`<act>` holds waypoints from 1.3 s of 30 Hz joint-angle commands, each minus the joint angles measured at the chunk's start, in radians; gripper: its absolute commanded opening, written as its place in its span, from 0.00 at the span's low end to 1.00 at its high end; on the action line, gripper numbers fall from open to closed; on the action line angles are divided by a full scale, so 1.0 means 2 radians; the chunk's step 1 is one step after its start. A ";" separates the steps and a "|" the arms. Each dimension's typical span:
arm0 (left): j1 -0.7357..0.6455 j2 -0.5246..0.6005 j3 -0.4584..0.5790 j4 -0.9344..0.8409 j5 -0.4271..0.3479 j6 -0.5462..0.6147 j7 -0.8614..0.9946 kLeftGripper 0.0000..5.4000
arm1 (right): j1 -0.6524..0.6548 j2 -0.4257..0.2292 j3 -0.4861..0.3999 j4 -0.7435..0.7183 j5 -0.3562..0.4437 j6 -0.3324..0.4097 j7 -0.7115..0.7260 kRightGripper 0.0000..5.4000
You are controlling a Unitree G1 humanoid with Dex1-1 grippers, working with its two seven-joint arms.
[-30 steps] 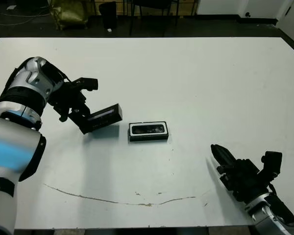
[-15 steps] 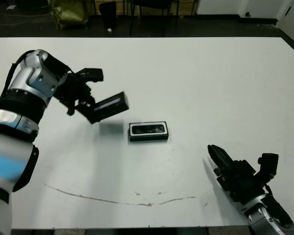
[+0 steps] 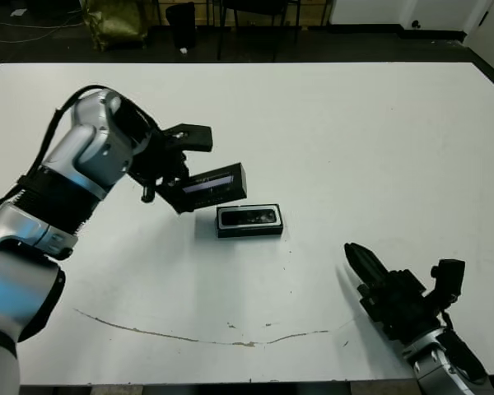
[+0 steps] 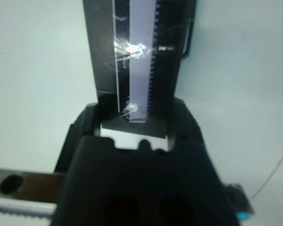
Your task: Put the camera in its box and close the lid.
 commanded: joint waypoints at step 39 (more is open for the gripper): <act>-0.022 -0.033 -0.055 0.021 -0.064 0.048 0.003 0.33 | 0.018 0.008 0.010 0.018 -0.003 -0.028 0.009 0.00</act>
